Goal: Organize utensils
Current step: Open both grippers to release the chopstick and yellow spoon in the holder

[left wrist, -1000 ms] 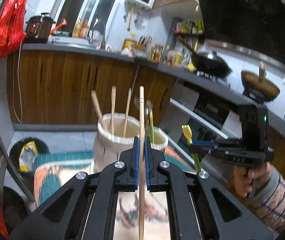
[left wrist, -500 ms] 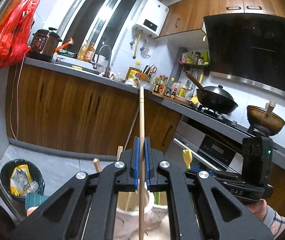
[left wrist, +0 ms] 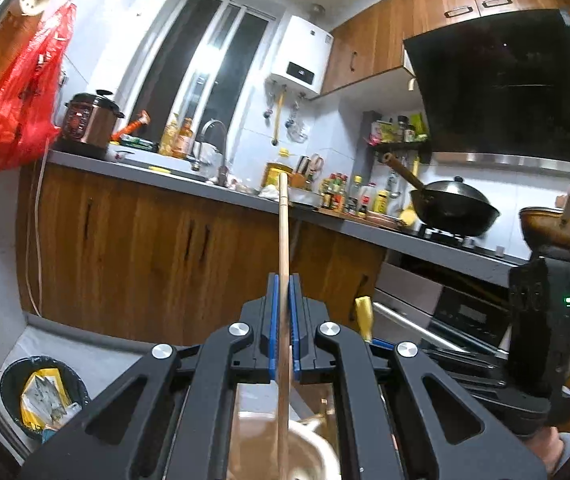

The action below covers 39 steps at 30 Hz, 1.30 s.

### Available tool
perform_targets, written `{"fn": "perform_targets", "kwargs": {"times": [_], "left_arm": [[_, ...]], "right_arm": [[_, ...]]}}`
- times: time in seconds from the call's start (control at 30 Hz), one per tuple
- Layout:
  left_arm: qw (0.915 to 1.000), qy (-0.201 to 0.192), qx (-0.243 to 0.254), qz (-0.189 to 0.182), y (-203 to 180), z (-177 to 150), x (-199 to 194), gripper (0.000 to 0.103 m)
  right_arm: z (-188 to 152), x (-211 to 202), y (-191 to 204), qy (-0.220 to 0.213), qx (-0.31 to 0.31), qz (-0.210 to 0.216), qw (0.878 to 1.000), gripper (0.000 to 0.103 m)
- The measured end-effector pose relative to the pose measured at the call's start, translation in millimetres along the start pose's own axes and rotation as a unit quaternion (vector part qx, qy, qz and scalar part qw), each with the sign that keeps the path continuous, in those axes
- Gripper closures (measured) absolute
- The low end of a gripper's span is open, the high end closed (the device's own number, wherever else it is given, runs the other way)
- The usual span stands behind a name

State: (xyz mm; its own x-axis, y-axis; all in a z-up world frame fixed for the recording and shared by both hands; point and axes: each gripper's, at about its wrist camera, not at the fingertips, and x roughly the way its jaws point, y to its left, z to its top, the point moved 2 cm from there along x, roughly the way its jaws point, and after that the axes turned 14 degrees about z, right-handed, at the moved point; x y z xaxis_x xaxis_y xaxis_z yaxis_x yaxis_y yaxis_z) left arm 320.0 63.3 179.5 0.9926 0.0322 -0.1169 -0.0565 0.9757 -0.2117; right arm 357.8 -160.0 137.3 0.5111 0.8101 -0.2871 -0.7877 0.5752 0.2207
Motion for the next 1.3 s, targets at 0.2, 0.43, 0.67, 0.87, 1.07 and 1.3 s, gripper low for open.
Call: {"fn": "perform_targets", "kwargs": {"times": [0.2,0.43,0.67,0.87,1.07,1.3], "left_arm": [[0.9999,0.003,-0.002,0.014,12,-30,-8,0.098],[0.9989,-0.001,0.035,0.033,11,-47,-39,0.098],[0.9960,0.036,0.062,0.053,7,-57,-45,0.098],[0.9933,0.056,0.075,0.067,4,-62,-47,0.098],[0.9909,0.065,0.089,0.077,4,-64,-47,0.098],[0.9876,0.071,0.106,0.093,1,-63,-49,0.098]], "right_arm": [[-22,4,0,0.010,-0.012,-0.013,1.000,0.092],[-45,-3,9,0.029,-0.022,-0.022,0.999,0.092],[-55,-4,10,0.052,-0.014,-0.028,0.998,0.092],[-57,0,10,0.068,-0.016,-0.030,0.997,0.092],[-58,5,5,0.078,-0.013,-0.036,0.996,0.092],[-57,7,2,0.082,-0.010,-0.036,0.996,0.092]]}}
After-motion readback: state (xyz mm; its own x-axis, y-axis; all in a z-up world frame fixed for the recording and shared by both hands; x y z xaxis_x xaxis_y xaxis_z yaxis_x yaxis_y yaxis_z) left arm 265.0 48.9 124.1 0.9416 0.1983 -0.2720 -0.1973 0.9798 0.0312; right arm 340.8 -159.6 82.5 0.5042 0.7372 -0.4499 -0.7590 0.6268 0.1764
